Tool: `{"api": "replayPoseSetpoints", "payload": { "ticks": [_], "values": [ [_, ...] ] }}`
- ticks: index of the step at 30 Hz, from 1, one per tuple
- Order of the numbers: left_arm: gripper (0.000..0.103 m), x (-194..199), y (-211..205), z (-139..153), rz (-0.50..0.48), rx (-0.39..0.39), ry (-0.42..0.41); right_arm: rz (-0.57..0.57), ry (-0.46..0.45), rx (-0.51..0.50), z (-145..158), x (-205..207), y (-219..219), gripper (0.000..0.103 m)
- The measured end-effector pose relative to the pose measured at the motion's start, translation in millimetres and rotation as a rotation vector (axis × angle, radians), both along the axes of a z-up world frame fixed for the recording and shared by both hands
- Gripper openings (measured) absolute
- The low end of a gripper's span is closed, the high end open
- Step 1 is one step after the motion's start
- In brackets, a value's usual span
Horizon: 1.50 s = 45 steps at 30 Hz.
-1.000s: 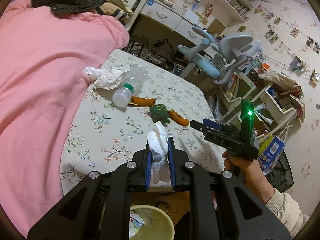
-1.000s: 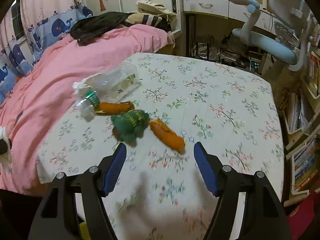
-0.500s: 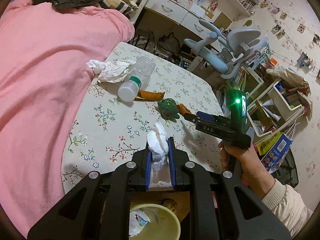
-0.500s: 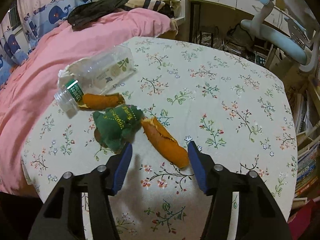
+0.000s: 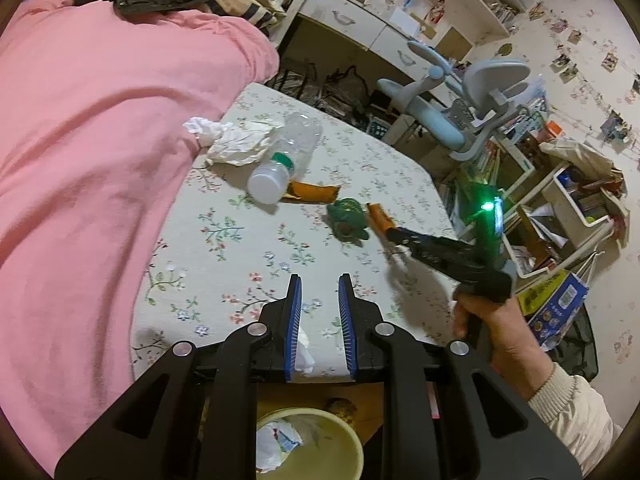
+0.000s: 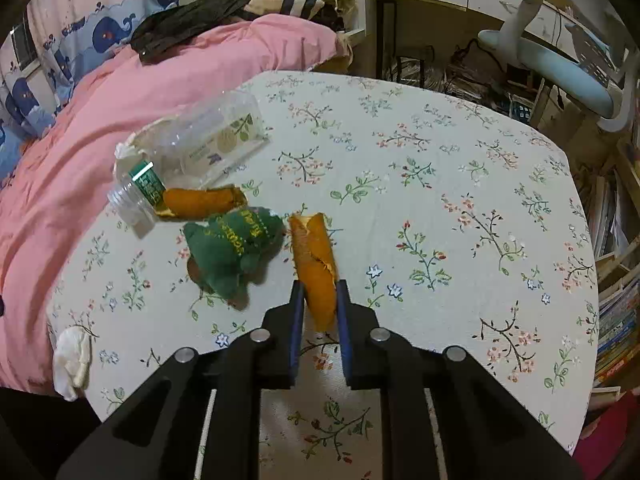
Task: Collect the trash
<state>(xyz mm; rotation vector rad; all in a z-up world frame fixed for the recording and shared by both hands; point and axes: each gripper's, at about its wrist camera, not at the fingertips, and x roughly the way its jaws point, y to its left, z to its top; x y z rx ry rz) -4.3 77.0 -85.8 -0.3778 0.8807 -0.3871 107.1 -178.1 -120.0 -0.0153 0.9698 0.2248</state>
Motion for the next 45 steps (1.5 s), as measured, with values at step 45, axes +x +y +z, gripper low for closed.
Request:
{"api": "replayPoseSetpoints", "payload": {
  "ticks": [45],
  "values": [
    [0.010, -12, -18, 1, -0.023, 0.073, -0.056, 0.031, -0.074, 0.288, 47, -80, -4, 0.018]
  ]
}}
